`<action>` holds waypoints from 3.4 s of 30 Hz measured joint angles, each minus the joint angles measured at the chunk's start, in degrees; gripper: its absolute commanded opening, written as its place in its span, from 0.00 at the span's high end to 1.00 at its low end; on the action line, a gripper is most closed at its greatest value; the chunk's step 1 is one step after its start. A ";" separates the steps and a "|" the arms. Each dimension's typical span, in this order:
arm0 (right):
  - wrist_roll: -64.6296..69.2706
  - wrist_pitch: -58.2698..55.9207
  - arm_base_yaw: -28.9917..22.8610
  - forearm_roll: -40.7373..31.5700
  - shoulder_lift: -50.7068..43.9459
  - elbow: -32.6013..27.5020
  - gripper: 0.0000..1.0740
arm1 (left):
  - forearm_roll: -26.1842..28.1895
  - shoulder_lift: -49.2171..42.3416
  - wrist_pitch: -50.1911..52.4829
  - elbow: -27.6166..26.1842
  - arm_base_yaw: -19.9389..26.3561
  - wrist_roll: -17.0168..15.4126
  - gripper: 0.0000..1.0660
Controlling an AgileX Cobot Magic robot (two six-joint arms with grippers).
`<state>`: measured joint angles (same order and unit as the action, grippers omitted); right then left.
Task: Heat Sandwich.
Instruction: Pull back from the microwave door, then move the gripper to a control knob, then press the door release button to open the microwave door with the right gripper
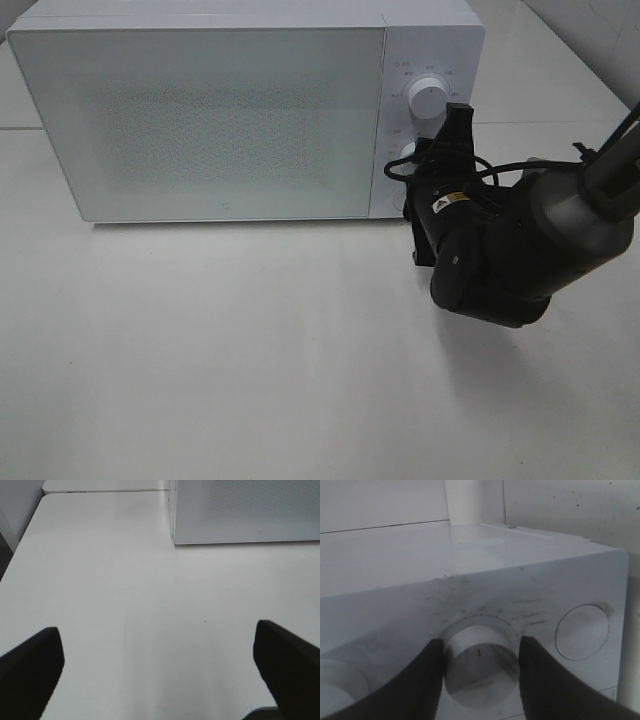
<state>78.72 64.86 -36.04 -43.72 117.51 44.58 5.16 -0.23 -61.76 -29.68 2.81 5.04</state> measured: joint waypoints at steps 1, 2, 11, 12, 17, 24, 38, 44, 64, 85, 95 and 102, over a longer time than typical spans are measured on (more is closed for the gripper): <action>-0.34 0.00 0.00 0.00 0.00 0.00 0.85 | 0.00 0.00 0.00 0.00 0.00 0.00 0.08; -0.34 0.00 0.00 0.00 0.00 0.00 0.84 | 0.00 0.00 0.00 0.00 0.00 0.00 0.08; -0.46 -0.23 0.00 -0.06 0.00 0.06 0.77 | 0.00 0.00 0.00 0.00 0.00 0.00 0.08; -0.46 -0.23 0.00 -0.06 0.00 0.06 0.77 | 0.00 0.00 0.00 0.00 0.00 0.00 0.08; -0.46 -0.23 0.00 -0.11 0.00 0.06 0.67 | 0.00 0.00 0.00 0.00 0.00 0.00 0.08; -1.72 -0.40 -0.06 -0.69 0.00 0.11 0.56 | 0.00 0.00 0.00 0.00 0.00 0.00 0.08; -3.61 1.43 0.34 -5.33 -0.23 -0.11 0.29 | 0.00 0.00 0.00 0.00 0.00 0.00 0.08; -3.61 1.09 0.34 -4.87 -0.52 -0.29 0.29 | 0.00 0.00 0.00 0.00 0.00 0.00 0.08; -10.77 -6.82 0.40 6.59 -12.03 -12.66 0.30 | 0.00 0.00 0.00 0.00 0.00 0.00 0.08; -40.62 -47.21 0.40 27.50 -25.95 -14.27 0.31 | 0.00 0.00 0.00 0.00 0.00 0.00 0.08; -62.85 -67.90 0.40 28.13 -29.97 -11.40 0.31 | 0.00 0.00 0.00 0.00 0.00 0.00 0.08; -77.29 -84.51 0.40 28.30 -32.66 -7.16 0.31 | 0.00 0.00 0.00 0.00 0.00 0.00 0.08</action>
<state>1.43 -19.65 -35.64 -15.41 84.86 37.41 5.16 -0.23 -61.76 -29.68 2.81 5.04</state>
